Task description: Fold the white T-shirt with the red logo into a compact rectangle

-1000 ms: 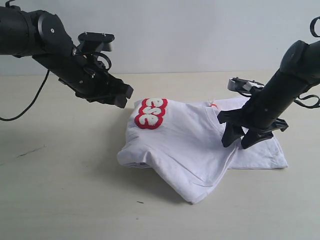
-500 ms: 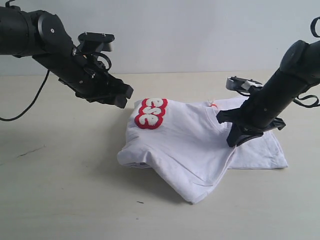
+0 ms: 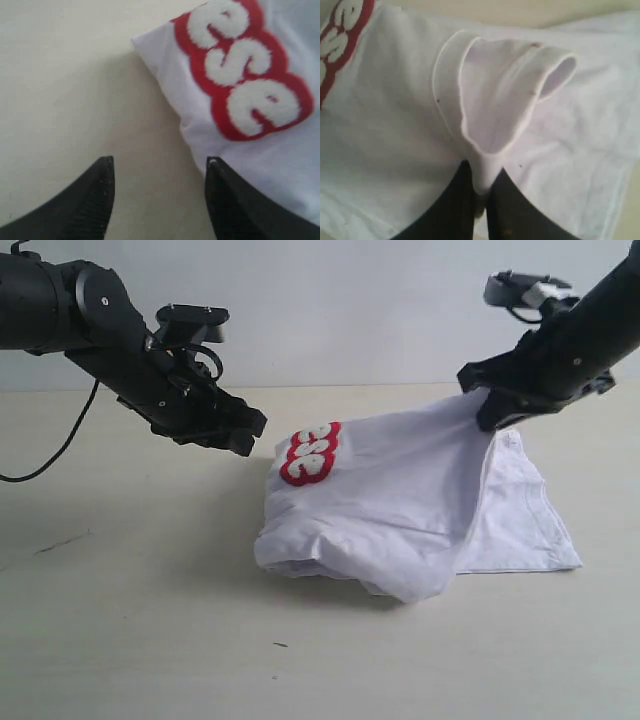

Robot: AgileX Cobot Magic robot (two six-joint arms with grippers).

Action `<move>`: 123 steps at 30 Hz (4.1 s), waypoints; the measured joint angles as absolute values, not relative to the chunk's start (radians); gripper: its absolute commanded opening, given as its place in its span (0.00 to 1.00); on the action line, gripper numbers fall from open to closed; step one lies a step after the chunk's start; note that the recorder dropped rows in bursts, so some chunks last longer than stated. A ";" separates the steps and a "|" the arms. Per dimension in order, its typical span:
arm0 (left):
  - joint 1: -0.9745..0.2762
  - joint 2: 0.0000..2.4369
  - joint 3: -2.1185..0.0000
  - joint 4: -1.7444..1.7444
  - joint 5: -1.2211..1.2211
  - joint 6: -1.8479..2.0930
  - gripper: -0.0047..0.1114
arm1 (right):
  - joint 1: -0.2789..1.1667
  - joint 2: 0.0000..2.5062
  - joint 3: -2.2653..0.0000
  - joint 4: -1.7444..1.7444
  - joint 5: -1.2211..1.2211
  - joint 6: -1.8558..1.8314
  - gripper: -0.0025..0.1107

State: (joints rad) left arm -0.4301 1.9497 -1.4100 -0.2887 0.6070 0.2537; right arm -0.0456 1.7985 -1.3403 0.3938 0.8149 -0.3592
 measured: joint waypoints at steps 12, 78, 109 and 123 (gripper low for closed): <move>-0.430 1.950 -1.410 -0.289 0.600 0.254 0.50 | -0.046 1.755 -1.417 -0.395 0.862 0.124 0.04; -0.529 2.061 -1.283 -0.045 0.785 0.443 0.07 | 0.231 2.208 -1.615 -0.103 0.773 0.111 0.06; -0.522 1.864 -1.275 0.224 0.652 0.134 0.07 | 0.227 2.237 -1.615 0.104 0.925 -0.273 0.49; -0.522 1.864 -1.275 0.220 0.648 0.134 0.07 | 0.227 2.255 -1.615 0.199 0.915 -0.369 0.25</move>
State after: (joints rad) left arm -0.5223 1.8640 -1.2751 0.2203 0.6478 0.1340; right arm 0.2269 2.2548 -1.6145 0.1986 0.9149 -0.3685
